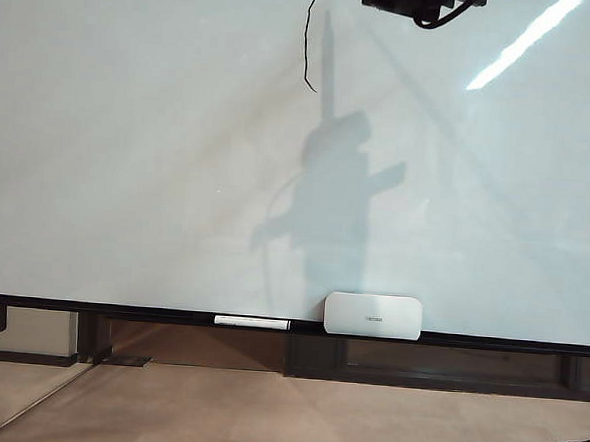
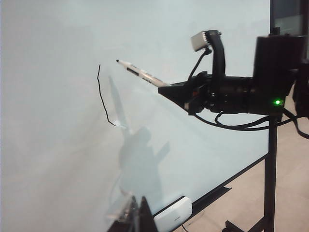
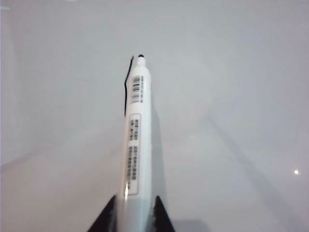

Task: Reach to the right to find the marker pen, pick it up, and write the number 13 on the whiteboard.

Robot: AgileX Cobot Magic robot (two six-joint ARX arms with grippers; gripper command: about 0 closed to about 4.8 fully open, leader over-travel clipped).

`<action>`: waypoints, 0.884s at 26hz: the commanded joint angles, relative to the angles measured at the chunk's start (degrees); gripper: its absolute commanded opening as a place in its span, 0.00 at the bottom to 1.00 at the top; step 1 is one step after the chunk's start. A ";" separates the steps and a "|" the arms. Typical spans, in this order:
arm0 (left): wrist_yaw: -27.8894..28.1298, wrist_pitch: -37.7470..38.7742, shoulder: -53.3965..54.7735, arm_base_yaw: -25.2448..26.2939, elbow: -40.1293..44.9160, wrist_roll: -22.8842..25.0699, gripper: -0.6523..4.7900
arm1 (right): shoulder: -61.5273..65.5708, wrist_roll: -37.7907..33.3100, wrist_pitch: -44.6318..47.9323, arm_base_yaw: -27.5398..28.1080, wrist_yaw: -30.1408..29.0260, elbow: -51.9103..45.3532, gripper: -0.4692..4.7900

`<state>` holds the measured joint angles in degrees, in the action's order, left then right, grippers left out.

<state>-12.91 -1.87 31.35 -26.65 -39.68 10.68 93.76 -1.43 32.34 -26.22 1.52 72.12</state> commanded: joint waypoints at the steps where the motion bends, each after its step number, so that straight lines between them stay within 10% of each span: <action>1: -0.44 -0.42 -0.04 -0.04 -0.37 -0.17 0.11 | 0.48 0.20 0.87 0.11 0.09 0.42 0.08; 23: -1.49 -0.37 0.24 -0.04 -0.37 0.17 0.11 | 2.56 2.97 2.89 1.25 2.47 1.22 0.08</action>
<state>-13.98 -1.85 31.64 -26.65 -39.68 10.70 96.62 1.48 34.02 -24.93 3.55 73.03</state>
